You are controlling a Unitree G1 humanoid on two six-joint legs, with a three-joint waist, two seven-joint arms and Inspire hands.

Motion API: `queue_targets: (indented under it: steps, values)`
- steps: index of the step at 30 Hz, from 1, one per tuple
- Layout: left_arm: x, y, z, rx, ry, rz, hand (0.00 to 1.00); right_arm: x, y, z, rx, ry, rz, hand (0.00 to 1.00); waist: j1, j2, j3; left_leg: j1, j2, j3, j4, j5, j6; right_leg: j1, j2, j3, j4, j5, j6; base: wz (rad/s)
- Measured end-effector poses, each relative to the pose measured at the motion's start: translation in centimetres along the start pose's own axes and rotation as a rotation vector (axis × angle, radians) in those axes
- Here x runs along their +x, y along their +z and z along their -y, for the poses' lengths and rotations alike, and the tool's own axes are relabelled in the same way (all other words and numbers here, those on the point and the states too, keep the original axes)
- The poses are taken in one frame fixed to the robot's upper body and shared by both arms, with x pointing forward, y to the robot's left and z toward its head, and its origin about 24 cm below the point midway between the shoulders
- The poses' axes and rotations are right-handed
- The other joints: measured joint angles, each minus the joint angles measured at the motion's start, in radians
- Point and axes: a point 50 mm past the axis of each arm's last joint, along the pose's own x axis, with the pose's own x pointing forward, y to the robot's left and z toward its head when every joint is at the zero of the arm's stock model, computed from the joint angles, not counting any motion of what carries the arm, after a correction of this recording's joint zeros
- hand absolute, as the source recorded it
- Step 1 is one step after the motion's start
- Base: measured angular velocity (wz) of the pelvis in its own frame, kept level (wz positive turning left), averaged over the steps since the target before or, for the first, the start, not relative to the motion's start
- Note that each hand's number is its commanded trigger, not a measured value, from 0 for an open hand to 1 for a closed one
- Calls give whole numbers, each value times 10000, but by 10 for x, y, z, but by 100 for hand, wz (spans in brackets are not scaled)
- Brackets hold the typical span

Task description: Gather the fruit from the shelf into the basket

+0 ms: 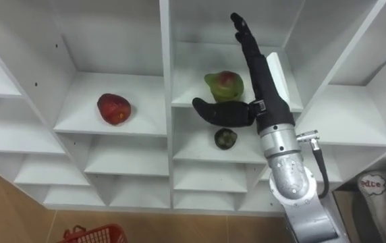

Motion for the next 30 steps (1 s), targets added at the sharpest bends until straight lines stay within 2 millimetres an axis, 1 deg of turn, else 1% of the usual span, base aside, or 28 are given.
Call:
queue_targets:
  steps: [4,8,11,18,24,27,29,30]
  values:
    - [0,0,0,5,-95,11,100,0,-2,2,423,-168,-213,0,-18,25,8,-6,0,-13,0,0,0,14,-3,-13,0,0,0,0]
    - [0,2,0,21,-217,110,100,2,-4,3,435,-92,-256,0,-33,81,24,-9,-3,-23,-3,0,0,40,-5,-8,-10,0,0,0]
    - [0,3,0,111,-223,143,100,7,-16,4,249,82,-872,0,-47,93,21,-18,-5,-12,1,0,0,46,-7,0,-11,-1,0,0]
    - [0,3,0,385,-236,70,100,7,-18,5,221,311,-997,0,-44,148,9,-41,-10,-21,82,0,0,43,-12,-8,-20,-7,2,0]
    - [0,3,0,395,-216,36,100,7,-26,9,135,236,-1356,0,-18,75,-37,-65,-11,-43,132,0,1,45,-19,-32,-18,-6,1,0]
    - [0,2,-1,387,-185,-7,100,9,-31,12,-42,239,-1701,0,-5,23,-67,-80,-14,-135,150,1,0,63,-27,-119,-17,-7,-1,6]
    - [0,1,-2,363,-117,-137,100,9,-32,14,-146,264,-1835,0,81,-45,-92,-108,-12,-152,175,3,-4,66,-25,-161,-17,-18,-18,6]
    - [0,1,-2,365,-107,-145,100,9,-32,14,-155,263,-1847,0,91,-62,-91,-130,-12,-164,191,3,-4,65,-29,-187,-18,-18,-18,9]
